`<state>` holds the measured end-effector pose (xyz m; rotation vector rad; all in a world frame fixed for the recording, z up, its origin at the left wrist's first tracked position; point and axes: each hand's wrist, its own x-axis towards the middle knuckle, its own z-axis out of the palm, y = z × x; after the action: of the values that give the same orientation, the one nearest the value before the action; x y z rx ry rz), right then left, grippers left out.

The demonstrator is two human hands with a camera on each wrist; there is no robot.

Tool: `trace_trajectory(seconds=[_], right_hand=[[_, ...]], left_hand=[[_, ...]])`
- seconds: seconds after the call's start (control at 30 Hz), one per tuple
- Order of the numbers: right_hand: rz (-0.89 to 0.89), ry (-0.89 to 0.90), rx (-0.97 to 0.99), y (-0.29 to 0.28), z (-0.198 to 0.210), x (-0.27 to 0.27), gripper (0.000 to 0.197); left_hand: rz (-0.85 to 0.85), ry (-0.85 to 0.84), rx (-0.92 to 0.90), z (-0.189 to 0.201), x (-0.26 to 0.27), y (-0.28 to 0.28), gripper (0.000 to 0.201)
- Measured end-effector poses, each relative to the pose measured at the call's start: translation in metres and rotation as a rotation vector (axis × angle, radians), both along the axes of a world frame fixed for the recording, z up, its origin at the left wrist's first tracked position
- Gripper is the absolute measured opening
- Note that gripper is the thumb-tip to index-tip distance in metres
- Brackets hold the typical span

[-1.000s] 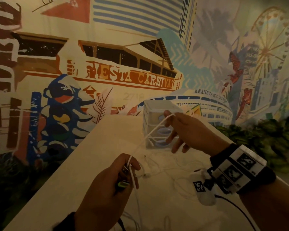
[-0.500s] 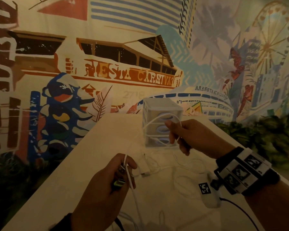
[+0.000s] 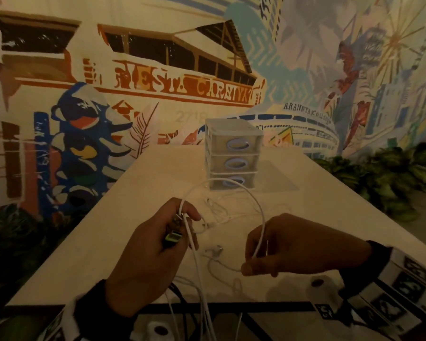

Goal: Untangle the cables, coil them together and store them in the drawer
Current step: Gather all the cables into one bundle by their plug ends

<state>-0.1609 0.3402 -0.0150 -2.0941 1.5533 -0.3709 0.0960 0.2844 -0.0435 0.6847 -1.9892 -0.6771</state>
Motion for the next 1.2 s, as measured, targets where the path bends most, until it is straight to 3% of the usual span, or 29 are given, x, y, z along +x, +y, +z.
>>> trace_trajectory(seconds=[0.13,0.2,0.27,0.33,0.43,0.57,0.7,0.8,0.87,0.97,1.07,1.13,1.2], right_hand=[[-0.046,-0.108,-0.029,0.004,-0.006,-0.004,0.011],[-0.06,-0.232,-0.012,0.006,-0.007,-0.005,0.024],[-0.029,-0.32,0.043,0.008,-0.006,-0.004,0.045],[0.016,-0.39,0.079,0.008,-0.004,-0.002,0.042],[0.021,-0.324,0.054,0.003,-0.004,0.002,0.013],[0.092,-0.197,0.136,0.003,-0.006,-0.005,0.024],[0.171,-0.309,0.454,0.008,0.0,-0.034,0.054],[0.112,-0.364,0.36,-0.003,0.011,-0.044,0.044],[0.028,-0.233,0.202,-0.021,0.02,-0.036,0.036],[0.012,0.104,0.026,-0.054,0.023,-0.006,0.033],[0.122,0.409,-0.022,-0.078,0.013,0.023,0.045],[0.173,0.608,-0.034,-0.088,0.006,0.034,0.043],[0.162,0.684,-0.005,-0.093,0.001,0.042,0.036]], left_hand=[[-0.003,-0.014,0.053,-0.004,0.001,0.003,0.025],[0.0,-0.04,0.09,-0.007,0.0,0.004,0.015],[0.007,-0.071,0.101,-0.011,-0.002,0.004,0.02],[0.002,-0.105,0.131,-0.012,-0.004,0.006,0.027],[-0.015,-0.114,0.168,-0.011,-0.006,0.01,0.029],[-0.045,-0.099,0.165,-0.007,-0.001,0.013,0.033],[-0.069,-0.111,0.189,-0.009,0.005,0.016,0.034],[-0.095,-0.139,0.237,-0.013,0.008,0.017,0.042],[-0.124,-0.166,0.249,-0.013,0.008,0.018,0.044],[-0.14,-0.184,0.253,-0.011,0.008,0.022,0.041],[-0.165,-0.175,0.254,-0.009,0.006,0.024,0.029],[-0.174,-0.193,0.271,-0.008,0.007,0.024,0.026],[-0.181,-0.248,0.248,-0.008,0.008,0.022,0.03]])
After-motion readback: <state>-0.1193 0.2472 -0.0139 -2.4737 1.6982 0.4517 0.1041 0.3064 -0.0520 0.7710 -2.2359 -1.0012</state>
